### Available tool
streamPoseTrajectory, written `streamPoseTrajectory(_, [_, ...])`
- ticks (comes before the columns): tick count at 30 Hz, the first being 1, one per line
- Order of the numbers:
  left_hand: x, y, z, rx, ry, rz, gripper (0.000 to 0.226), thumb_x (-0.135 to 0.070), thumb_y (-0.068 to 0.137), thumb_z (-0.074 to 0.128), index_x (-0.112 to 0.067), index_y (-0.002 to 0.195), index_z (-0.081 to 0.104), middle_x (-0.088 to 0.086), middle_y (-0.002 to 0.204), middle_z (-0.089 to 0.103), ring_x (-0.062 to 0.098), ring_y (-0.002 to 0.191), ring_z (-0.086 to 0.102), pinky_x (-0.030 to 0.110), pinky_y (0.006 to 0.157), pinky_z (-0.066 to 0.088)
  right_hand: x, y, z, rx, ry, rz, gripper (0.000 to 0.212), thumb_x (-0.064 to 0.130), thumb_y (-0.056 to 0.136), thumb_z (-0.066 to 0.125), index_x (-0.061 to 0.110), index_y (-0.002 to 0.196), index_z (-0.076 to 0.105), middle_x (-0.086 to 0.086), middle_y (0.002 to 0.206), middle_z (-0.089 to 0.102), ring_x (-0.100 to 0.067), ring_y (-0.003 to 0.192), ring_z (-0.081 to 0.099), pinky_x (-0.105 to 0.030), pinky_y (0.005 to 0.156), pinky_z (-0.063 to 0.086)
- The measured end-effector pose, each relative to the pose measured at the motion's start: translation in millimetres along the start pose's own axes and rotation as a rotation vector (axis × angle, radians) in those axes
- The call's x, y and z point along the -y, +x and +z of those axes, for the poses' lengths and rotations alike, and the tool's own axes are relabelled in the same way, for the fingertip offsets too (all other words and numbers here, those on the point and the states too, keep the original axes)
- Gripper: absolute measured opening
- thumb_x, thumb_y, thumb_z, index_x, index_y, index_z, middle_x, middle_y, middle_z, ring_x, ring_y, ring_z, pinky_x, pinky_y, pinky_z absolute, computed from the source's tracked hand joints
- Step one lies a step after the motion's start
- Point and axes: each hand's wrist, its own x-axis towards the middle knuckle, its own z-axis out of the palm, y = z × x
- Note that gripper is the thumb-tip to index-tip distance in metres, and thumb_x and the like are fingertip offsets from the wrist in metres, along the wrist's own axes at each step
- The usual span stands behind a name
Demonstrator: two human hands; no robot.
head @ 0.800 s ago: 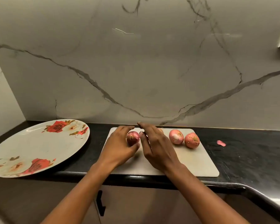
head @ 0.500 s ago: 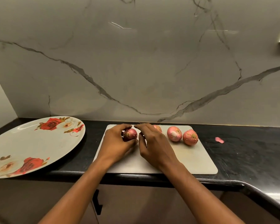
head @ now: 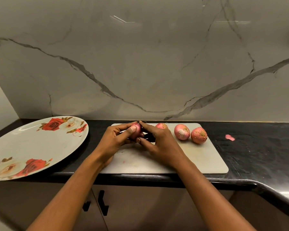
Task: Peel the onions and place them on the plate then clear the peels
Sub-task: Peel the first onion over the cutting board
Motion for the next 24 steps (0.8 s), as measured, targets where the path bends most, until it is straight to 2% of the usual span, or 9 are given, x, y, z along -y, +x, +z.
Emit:
streamPoseTrajectory(3, [0, 0, -1, -0.007, -0.009, 0.008, 0.03, -0.018, 0.102, 0.063, -0.014, 0.13, 0.073, 0.005, 0.122, 0.077, 0.027, 0.114, 0.073, 0.035, 0.089, 0.063, 1, 0, -2, -0.063, 0.049, 0.014, 0.053, 0.021, 0.096, 0.077, 0.015, 0.147, 0.062, 0.006, 0.129, 0.075, 0.003, 0.105, 0.072, -0.024, 0.097, 0.059])
streamPoseTrajectory(7, [0, -1, -2, -0.021, -0.023, 0.008, 0.032, -0.022, 0.099, 0.065, -0.014, 0.129, 0.073, 0.006, 0.123, 0.076, 0.026, 0.115, 0.073, 0.034, 0.088, 0.063, 3, -1, -4, -0.128, 0.087, -0.011, 0.04, 0.018, 0.095, 0.079, 0.016, 0.134, 0.072, 0.01, 0.119, 0.076, 0.005, 0.105, 0.072, -0.019, 0.092, 0.059])
streamPoseTrajectory(11, [2, 0, -4, -0.035, -0.018, 0.001, 0.039, -0.025, 0.093, 0.072, -0.009, 0.128, 0.071, 0.012, 0.12, 0.077, 0.033, 0.109, 0.075, 0.04, 0.089, 0.064, -7, 1, -4, -0.196, 0.129, 0.069, 0.022, 0.023, 0.094, 0.08, 0.019, 0.116, 0.08, 0.009, 0.104, 0.08, -0.004, 0.093, 0.076, -0.035, 0.087, 0.064])
streamPoseTrajectory(14, [4, 0, -5, -0.038, -0.04, 0.021, 0.043, -0.021, 0.088, 0.076, -0.005, 0.128, 0.068, 0.016, 0.116, 0.078, 0.038, 0.107, 0.075, 0.036, 0.085, 0.064, -11, 2, -5, -0.202, 0.243, 0.124, 0.014, 0.02, 0.094, 0.08, 0.017, 0.107, 0.083, 0.009, 0.095, 0.081, -0.006, 0.087, 0.077, -0.034, 0.086, 0.063])
streamPoseTrajectory(19, [3, -1, -5, 0.052, -0.069, 0.035, 0.052, -0.01, 0.091, 0.073, -0.008, 0.142, 0.062, 0.016, 0.128, 0.074, 0.037, 0.116, 0.072, 0.043, 0.101, 0.059, -13, 2, -5, -0.171, 0.309, 0.142, 0.014, 0.017, 0.095, 0.079, 0.016, 0.109, 0.083, 0.004, 0.092, 0.082, -0.009, 0.082, 0.077, -0.031, 0.08, 0.063])
streamPoseTrajectory(22, [4, -1, -6, 0.048, -0.064, 0.032, 0.052, -0.007, 0.089, 0.075, -0.007, 0.14, 0.064, 0.015, 0.129, 0.074, 0.037, 0.12, 0.071, 0.047, 0.107, 0.056, -13, 1, -6, -0.16, 0.278, 0.097, 0.019, 0.014, 0.095, 0.078, 0.016, 0.113, 0.082, 0.008, 0.1, 0.082, -0.001, 0.089, 0.076, -0.022, 0.083, 0.058])
streamPoseTrajectory(24, [4, -2, -6, 0.047, -0.062, 0.032, 0.051, -0.005, 0.09, 0.074, -0.006, 0.14, 0.063, 0.015, 0.131, 0.073, 0.036, 0.121, 0.07, 0.051, 0.11, 0.053, -13, 1, -6, -0.17, 0.248, 0.063, 0.021, 0.011, 0.095, 0.077, 0.015, 0.115, 0.082, 0.007, 0.107, 0.081, -0.001, 0.098, 0.076, -0.022, 0.088, 0.058])
